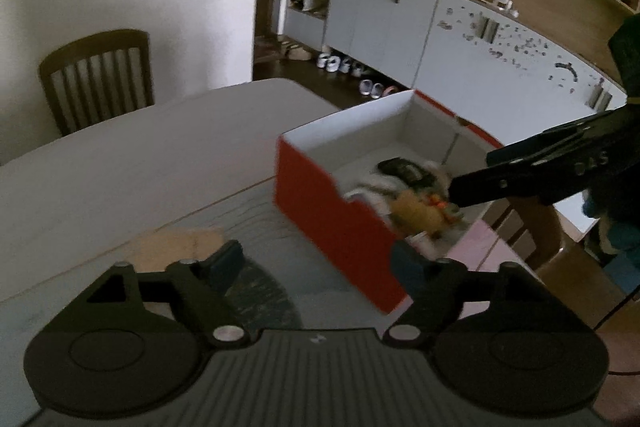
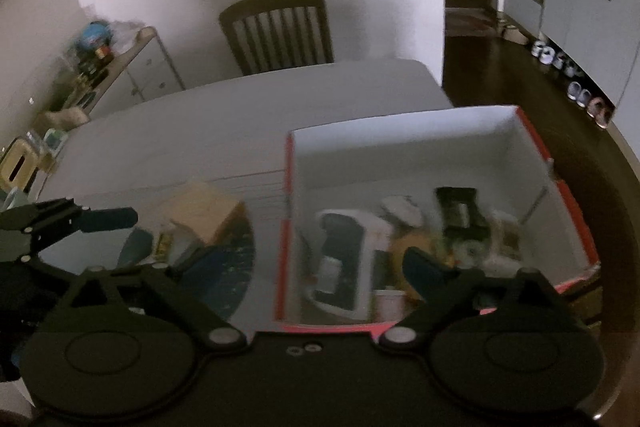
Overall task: Organize objects
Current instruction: 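Withdraw both tools from the box back toward the table, then grasp the green-labelled snack stick with the left tool while the right tool grasps the bagged bread, then carry the snack stick and bagged bread with both tools into the red box, then open both tools to release the snack stick and bread in the box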
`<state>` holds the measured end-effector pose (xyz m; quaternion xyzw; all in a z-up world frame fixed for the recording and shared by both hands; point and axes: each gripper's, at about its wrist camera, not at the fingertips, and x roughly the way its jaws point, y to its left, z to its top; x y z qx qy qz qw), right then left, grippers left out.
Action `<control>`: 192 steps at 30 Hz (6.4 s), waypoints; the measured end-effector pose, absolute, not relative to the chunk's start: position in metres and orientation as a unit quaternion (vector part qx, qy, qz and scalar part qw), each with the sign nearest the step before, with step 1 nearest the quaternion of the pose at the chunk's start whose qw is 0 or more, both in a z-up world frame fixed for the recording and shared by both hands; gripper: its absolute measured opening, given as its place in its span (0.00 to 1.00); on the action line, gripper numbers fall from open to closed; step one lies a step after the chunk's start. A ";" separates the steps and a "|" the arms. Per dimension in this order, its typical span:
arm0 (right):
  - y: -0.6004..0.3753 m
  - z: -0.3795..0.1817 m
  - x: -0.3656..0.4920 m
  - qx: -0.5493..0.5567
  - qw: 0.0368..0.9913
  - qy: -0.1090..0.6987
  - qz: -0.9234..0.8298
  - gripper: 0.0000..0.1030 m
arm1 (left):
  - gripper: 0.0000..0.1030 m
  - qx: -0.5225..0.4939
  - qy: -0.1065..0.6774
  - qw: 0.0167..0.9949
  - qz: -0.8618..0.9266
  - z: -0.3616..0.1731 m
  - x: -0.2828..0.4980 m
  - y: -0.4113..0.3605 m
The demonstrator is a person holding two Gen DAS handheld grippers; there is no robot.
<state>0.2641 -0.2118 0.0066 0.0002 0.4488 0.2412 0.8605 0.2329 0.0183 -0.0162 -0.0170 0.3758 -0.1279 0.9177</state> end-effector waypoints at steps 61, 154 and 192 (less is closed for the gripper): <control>0.049 -0.126 0.344 -0.271 0.727 0.505 0.379 0.98 | 0.99 -0.059 0.451 0.890 0.032 -0.157 0.256 0.136; -0.239 -0.016 0.282 0.020 0.852 0.494 0.171 0.78 | 0.19 -0.073 0.398 0.912 -0.069 -0.005 0.282 -0.046; -0.268 -0.108 0.370 -0.014 0.829 0.545 0.125 0.78 | 0.19 -0.003 0.516 0.853 -0.075 -0.092 0.384 -0.133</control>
